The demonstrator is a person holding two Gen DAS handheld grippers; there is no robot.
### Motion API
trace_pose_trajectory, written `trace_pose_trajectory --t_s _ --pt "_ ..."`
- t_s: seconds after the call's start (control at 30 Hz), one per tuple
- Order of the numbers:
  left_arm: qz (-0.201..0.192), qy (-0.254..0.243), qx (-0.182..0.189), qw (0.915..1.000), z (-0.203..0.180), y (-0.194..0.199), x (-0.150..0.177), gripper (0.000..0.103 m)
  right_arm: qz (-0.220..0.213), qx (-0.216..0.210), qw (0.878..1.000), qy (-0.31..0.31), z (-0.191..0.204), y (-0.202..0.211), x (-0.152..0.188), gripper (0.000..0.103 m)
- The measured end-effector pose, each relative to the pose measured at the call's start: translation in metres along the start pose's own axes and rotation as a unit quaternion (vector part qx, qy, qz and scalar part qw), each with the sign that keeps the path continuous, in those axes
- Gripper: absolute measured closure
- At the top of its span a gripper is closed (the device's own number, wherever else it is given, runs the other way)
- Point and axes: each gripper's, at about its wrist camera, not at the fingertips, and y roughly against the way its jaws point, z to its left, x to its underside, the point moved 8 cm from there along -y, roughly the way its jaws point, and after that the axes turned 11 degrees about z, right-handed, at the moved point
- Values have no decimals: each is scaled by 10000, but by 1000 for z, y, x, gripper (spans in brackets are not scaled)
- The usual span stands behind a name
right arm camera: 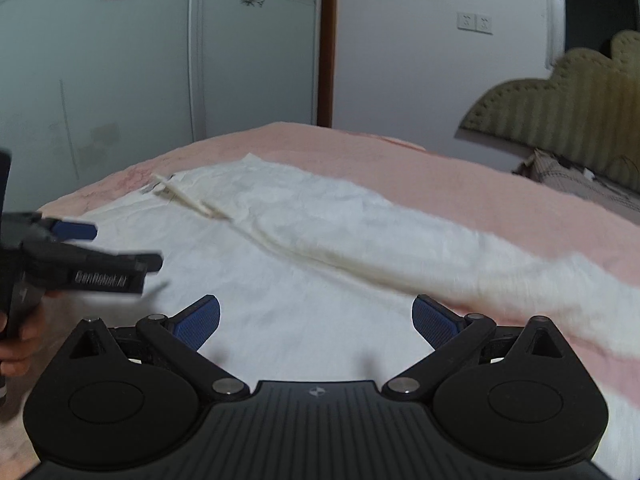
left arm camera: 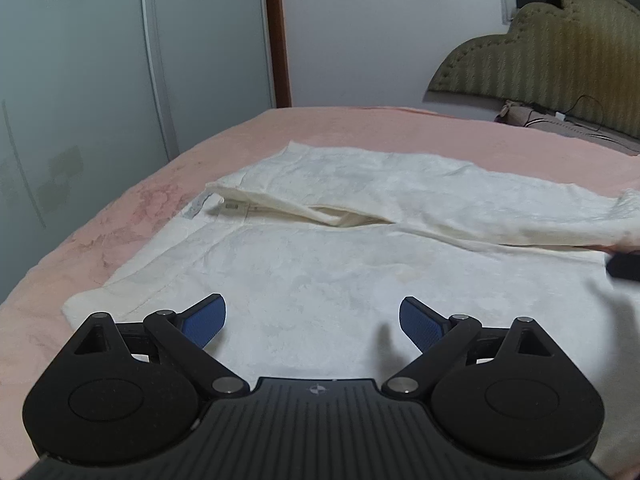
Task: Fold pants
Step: 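Lower the right tool to the pants waistband and close its fingers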
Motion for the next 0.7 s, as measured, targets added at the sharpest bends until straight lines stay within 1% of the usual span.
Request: trace_pose_trajectory --t_s 0.07,0.13,0.23,0.3,0.33,0.37,0.43,0.47,0.53,0.67,0.7 --pt "1 -80 -75 9999 -1 -8 5 7 -56 43 9999 73 -12 -24 -26 0" --pt "35 -243 -111 9996 -6 -14 11 7 -32 -44 10000 68 -23 -50 -48 0" --pt "20 -354 -121 9993 -10 -15 15 4 282 -345 9989 -142 -39 -95 -76 0" --pt "63 -366 -57 9993 -11 -17 15 0 447 -714 9953 -473 -48 -125 -92 0" --pt "103 -360 -24 9993 -11 -18 16 0 516 -912 9925 -634 -50 -139 -99 0" --pt "133 -331 12 9994 -11 -20 16 0 606 -1021 9903 -719 -53 -151 -105 0" --pt "162 -262 105 9995 -9 -21 16 0 809 -1125 9882 -657 -55 -176 -115 0" --pt "176 -234 149 9995 -8 -22 16 0 802 -1090 9894 -525 -55 -184 -120 0" --pt "193 -203 204 9994 -8 -22 17 0 763 -851 9930 -300 -56 -201 -131 0" --pt "223 -204 243 9992 -9 -25 15 0 843 -573 9947 -132 -66 -232 -146 1" --pt "227 -204 247 9992 -9 -26 15 0 909 -560 9942 -90 -67 -239 -147 10"
